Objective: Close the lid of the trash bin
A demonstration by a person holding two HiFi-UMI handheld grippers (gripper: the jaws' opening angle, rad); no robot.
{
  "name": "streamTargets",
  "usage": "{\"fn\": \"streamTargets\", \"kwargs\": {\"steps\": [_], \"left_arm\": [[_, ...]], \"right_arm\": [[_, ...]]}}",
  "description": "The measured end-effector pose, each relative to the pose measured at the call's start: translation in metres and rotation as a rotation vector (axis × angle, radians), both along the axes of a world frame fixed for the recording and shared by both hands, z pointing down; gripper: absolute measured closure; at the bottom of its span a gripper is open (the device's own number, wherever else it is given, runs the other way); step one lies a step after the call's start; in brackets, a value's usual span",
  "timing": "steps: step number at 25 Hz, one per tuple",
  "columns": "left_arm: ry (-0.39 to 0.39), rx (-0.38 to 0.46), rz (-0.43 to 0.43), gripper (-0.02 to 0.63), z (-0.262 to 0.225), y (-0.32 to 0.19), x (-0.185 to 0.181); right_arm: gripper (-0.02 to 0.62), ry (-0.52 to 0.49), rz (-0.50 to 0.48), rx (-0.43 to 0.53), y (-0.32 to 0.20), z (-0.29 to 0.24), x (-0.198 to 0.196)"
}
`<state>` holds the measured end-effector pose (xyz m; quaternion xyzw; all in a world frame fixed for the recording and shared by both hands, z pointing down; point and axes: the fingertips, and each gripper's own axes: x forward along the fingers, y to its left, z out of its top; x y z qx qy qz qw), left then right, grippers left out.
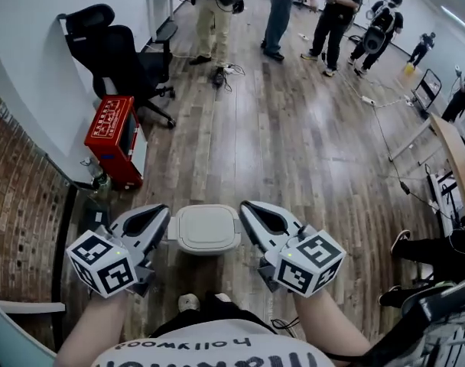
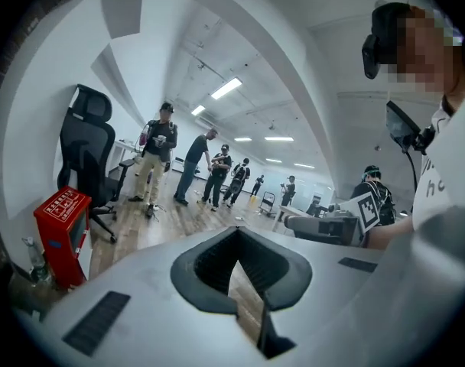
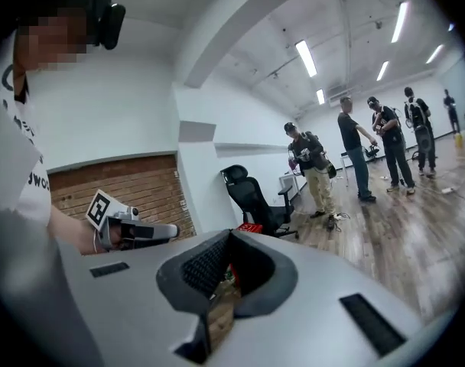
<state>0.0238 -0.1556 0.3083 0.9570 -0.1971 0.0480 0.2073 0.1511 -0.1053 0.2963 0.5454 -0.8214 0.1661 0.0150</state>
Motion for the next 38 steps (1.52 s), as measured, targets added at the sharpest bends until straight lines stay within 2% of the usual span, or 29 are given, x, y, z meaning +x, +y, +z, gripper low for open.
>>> {"fn": "streamTargets", "kwargs": {"steps": [7,12,19,38], "left_arm": [[0.002,-0.001,-0.040,0.598,-0.008,-0.006,-0.041],[0.016,-0.003,-0.065,0.598,-0.006,-0.006,-0.057],[0.016,0.012,-0.072,0.598,-0.013,-0.008,-0.064],[0.010,0.014,-0.062,0.598,-0.009,-0.020,-0.063]], "right_arm": [[0.588,0.018,0.044,-0.016,-0.002,-0.008,-0.011],[0.589,0.039,0.076,-0.029,0.004,-0.007,-0.004],[0.589,0.057,0.115,-0.057,0.010,-0.003,0.004],[0.589,0.078,0.149,-0.050,0.001,0.000,0.014]]}}
